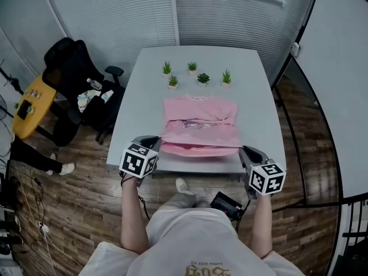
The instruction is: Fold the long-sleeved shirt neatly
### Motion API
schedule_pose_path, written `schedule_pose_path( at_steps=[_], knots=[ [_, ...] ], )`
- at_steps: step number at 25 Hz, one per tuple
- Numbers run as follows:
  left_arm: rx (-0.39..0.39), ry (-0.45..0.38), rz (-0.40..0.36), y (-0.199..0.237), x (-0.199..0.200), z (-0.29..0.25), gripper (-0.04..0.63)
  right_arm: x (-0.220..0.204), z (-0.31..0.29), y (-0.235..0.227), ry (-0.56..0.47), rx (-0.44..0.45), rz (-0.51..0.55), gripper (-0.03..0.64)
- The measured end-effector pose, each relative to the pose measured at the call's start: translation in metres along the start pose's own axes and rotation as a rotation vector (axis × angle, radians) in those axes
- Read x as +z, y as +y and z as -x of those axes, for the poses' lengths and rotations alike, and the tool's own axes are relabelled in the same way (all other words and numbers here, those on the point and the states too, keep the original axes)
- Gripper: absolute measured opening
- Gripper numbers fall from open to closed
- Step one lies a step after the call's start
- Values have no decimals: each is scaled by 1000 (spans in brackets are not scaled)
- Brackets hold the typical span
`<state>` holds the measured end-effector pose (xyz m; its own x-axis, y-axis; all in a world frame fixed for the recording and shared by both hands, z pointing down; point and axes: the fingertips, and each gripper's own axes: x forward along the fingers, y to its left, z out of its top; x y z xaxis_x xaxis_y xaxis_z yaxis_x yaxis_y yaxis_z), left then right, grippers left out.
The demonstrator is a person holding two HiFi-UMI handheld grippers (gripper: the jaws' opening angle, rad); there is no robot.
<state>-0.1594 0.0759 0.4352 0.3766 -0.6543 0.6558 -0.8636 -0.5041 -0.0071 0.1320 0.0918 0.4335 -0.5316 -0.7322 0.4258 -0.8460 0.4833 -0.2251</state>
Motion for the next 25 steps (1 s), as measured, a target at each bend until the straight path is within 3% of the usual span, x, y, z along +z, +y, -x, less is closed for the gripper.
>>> schedule_pose_path(
  at_steps=[14, 25],
  knots=[
    [-16, 17, 5, 9, 11, -21, 11, 10, -17, -16, 16, -11, -2, 40],
    [-37, 58, 25, 40, 27, -70, 11, 21, -66, -47, 44, -33, -24, 40]
  ],
)
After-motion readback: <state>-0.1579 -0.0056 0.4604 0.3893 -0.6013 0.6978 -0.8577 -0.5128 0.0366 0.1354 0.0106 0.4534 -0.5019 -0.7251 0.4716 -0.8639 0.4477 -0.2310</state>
